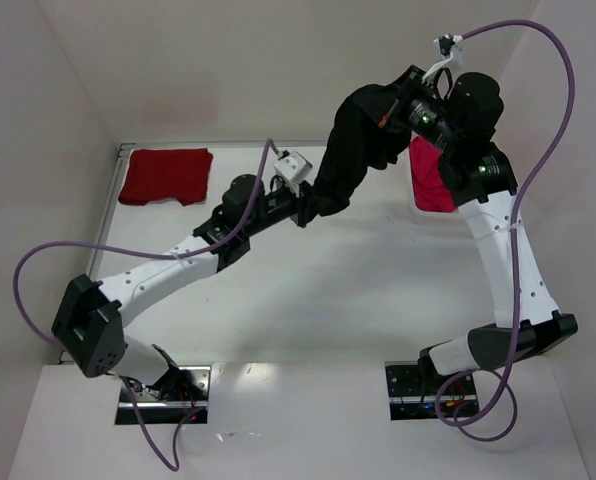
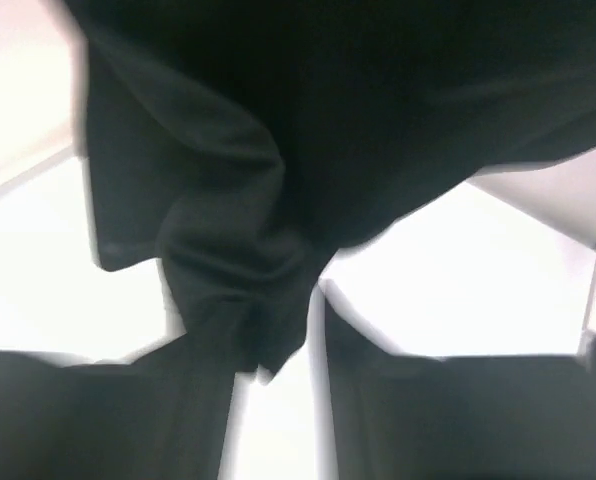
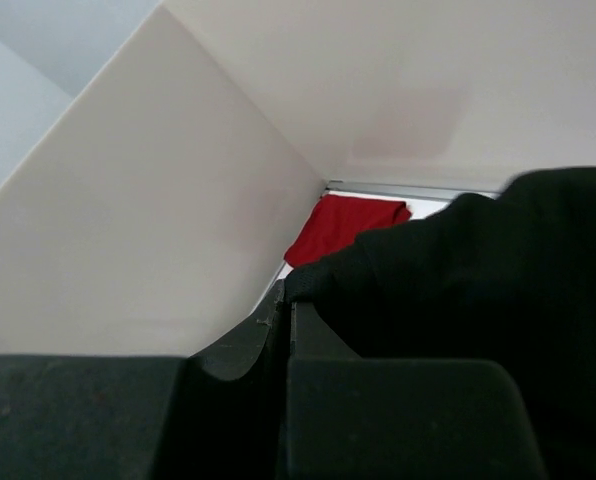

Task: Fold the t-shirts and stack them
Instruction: Flatten out the tshirt

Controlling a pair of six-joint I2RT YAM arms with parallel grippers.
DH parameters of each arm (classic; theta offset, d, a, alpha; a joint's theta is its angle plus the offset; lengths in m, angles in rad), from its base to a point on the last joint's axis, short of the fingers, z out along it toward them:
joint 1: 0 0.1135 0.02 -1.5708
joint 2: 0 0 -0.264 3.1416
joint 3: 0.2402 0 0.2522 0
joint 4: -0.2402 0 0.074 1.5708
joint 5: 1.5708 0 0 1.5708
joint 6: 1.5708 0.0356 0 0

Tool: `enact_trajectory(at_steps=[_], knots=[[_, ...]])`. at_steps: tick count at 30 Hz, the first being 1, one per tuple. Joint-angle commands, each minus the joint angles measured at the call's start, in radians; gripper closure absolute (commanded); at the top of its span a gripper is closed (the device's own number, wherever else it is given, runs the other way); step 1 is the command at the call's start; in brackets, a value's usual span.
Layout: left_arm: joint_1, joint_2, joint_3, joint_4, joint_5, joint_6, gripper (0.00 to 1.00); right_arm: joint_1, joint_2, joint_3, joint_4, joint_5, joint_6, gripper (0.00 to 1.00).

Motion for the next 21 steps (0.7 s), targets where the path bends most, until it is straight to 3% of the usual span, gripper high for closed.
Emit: enact_trajectory(at_steps=[1,3,6,12,21], knots=[[-0.036,0.057,0.080,0.096,-0.084,0.041,0.74,0.011,-0.072,0.001,0.103,-0.021,0.017,1.00],[-0.036,0.080,0.110,0.096,-0.111,0.029,0.89,0.011,-0.081,0.001,0.103,-0.021,0.008,1.00],[-0.036,0.092,0.128,0.096,-0.145,0.029,1.00,0.011,-0.081,0.001,0.080,0.028,-0.006,1.00],[-0.046,0.063,0.140,0.019,-0.239,0.029,1.00,0.011,-0.072,-0.022,0.080,0.100,-0.029,1.00],[-0.001,-0.347,0.191,-0.202,-0.515,0.038,1.00,0.011,-0.053,-0.111,0.069,0.281,-0.087,0.99]])
